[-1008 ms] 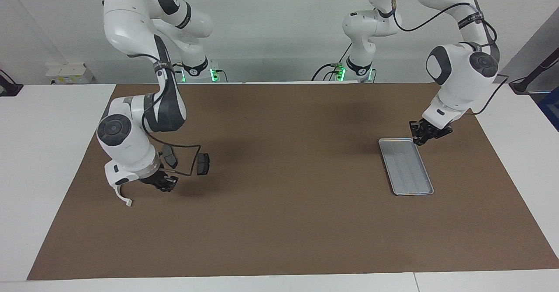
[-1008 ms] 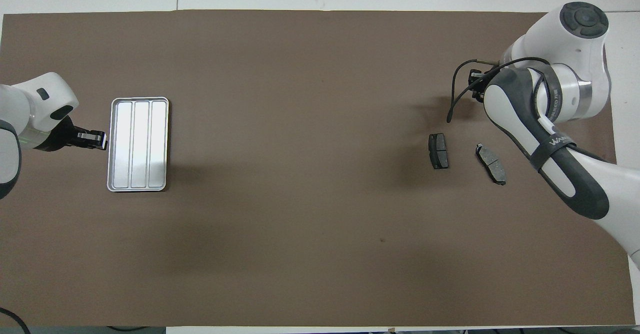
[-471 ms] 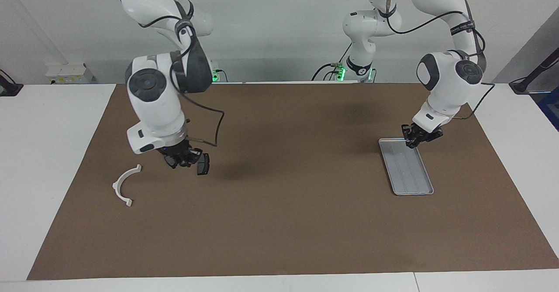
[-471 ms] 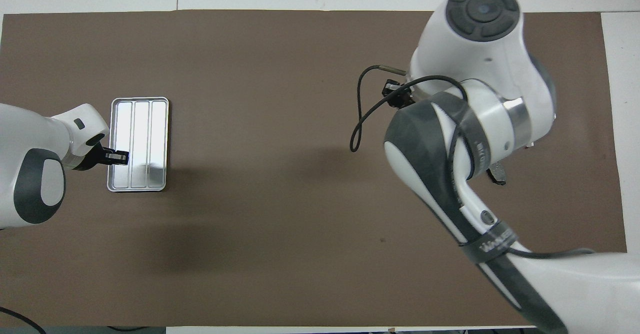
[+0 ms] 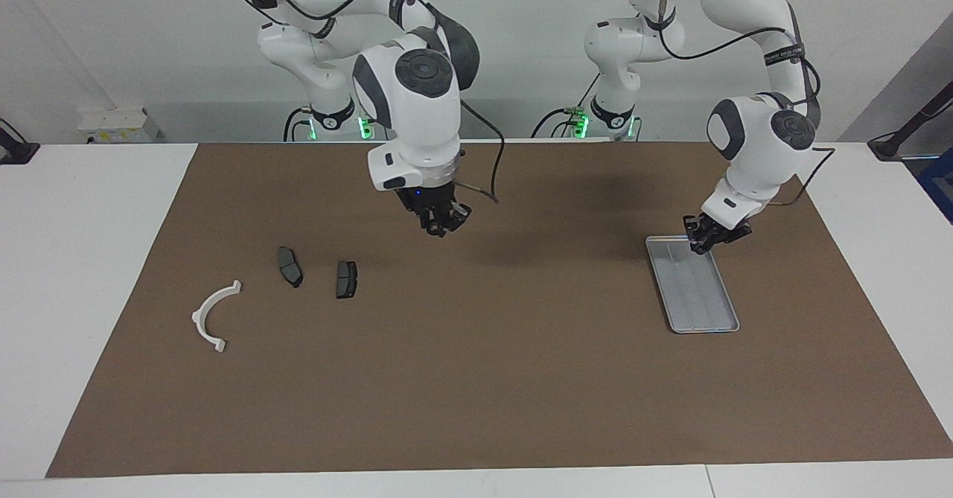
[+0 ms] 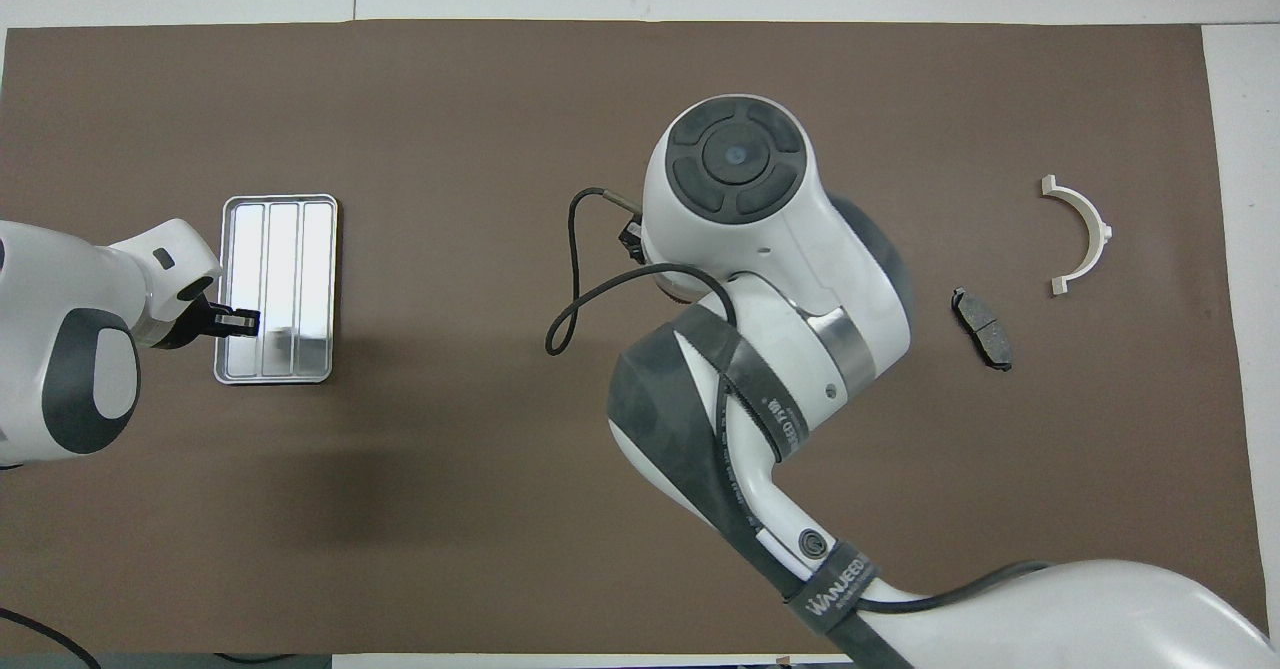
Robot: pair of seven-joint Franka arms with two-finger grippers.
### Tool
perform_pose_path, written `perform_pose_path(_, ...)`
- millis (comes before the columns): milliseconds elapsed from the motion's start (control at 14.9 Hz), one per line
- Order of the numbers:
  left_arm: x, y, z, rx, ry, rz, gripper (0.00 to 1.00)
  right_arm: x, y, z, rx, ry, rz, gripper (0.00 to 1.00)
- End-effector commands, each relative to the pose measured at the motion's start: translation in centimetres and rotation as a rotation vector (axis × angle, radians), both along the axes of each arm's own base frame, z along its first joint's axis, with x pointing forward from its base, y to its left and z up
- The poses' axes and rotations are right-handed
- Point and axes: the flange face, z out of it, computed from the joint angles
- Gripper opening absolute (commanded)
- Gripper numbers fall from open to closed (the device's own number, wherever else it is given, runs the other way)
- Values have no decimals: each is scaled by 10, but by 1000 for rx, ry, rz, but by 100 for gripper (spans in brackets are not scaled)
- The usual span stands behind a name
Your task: Pick bearing gear from pile to tray
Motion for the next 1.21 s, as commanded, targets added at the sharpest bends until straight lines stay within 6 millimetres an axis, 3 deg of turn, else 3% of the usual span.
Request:
perform_pose_path(0,-6,-4,-15,-6,-19,4,0,-21,14,-40,39,-25,-50,0)
perform_pose_path(269,-7,-5,-22,-5,-29,3,0,-27,28,-74,32,-11,-33,0)
perform_pose_path(538,-12,-6,-30,-5,-23,3,0,-29,53,-133,-1,-49,-42,0)
perform_pose_path(672,-13,-9,-32,-5,-26,6,0,-28,56,-150,-2,-55,-49,0)
perform_pose_path(874,-13,-16,-34,-5,-29,15,0,-27,58,-162,6,-58,-44,0)
perform_pose_path(1143,-12,-21,-39,-4,-25,-1,0,-25,56,-163,8,-58,-52,0)
